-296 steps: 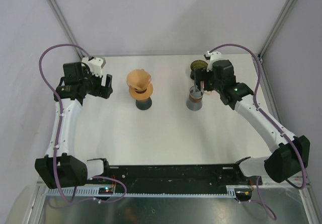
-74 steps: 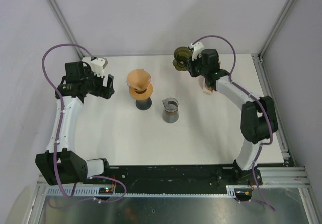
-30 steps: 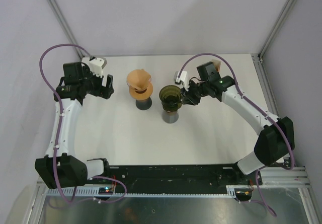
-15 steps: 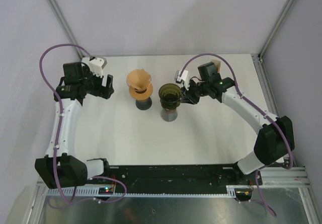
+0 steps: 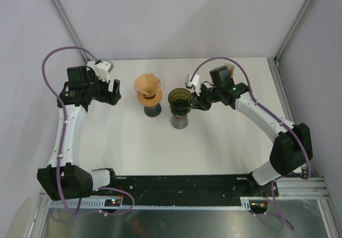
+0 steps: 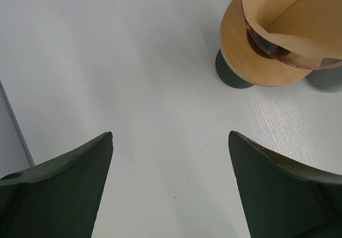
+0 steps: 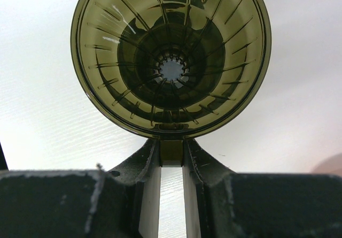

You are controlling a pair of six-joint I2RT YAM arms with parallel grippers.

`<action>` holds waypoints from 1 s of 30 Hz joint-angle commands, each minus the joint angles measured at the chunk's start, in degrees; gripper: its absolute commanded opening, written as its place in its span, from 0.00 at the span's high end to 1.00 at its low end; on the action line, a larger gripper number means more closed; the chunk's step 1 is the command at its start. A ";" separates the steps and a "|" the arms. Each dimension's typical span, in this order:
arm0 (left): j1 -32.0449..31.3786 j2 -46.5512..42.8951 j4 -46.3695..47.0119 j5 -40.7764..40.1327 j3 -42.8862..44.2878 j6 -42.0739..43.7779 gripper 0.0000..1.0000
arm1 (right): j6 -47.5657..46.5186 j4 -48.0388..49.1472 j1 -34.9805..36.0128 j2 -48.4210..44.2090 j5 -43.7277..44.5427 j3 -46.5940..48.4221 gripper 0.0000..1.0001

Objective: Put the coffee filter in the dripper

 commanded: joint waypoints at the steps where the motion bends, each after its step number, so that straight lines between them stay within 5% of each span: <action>1: 0.40 -0.89 1.52 0.16 1.24 1.29 0.07 | -0.27 -1.27 0.60 -0.69 -0.39 -0.67 0.87; 9: 0.40 -0.89 1.52 0.18 1.35 1.30 0.06 | -0.40 -2.33 0.85 -0.64 0.37 -0.67 0.74; 21: 0.39 -0.64 1.50 0.39 1.16 1.30 0.06 | -0.05 -1.90 0.79 -2.14 1.58 -0.66 0.23; 30: 0.35 -0.95 1.52 0.25 1.02 1.54 0.06 | 0.11 -4.48 -1.42 -7.34 4.27 -0.67 0.10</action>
